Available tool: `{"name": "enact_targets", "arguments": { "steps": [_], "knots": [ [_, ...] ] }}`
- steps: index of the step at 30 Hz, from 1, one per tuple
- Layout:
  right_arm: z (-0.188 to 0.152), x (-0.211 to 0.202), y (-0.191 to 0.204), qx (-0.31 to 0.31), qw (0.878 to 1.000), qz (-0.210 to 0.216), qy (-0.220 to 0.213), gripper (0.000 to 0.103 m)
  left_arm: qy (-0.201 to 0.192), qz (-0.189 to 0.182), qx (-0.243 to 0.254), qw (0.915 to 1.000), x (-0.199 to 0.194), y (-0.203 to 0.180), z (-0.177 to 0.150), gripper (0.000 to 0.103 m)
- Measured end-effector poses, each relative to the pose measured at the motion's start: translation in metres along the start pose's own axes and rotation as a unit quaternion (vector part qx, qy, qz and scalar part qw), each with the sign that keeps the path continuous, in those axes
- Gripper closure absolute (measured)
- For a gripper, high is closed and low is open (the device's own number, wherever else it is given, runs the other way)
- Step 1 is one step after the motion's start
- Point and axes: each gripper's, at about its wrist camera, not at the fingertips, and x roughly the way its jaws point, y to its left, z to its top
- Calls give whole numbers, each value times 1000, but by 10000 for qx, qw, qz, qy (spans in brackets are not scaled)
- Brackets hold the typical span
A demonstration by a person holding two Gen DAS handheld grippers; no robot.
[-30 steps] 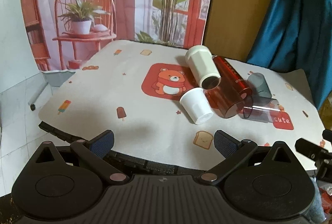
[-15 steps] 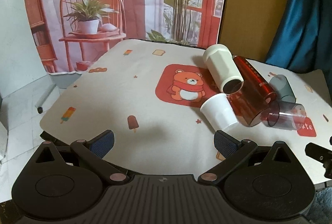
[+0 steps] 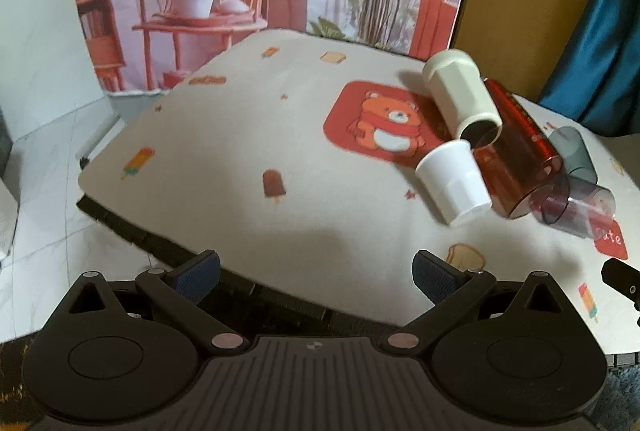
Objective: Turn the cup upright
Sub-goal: 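Move the right gripper toward the small white paper cup lying on its side, then close the right gripper on the white paper cup and lift it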
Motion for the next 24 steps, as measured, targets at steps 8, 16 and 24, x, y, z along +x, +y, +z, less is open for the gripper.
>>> {"name": "enact_targets", "arguments": {
  "steps": [8, 16, 24],
  "knots": [
    [4, 3, 5, -48, 9999, 30, 108, 1, -1, -45, 347, 9994, -1, -20, 5, 0],
    [32, 23, 10, -38, 9995, 301, 84, 15, -507, -95, 521, 9973, -19, -11, 49, 0],
    [57, 77, 68, -817, 9895, 1110, 436, 57, -539, 245, -85, 9982, -5, 30, 88, 0]
  ]
}}
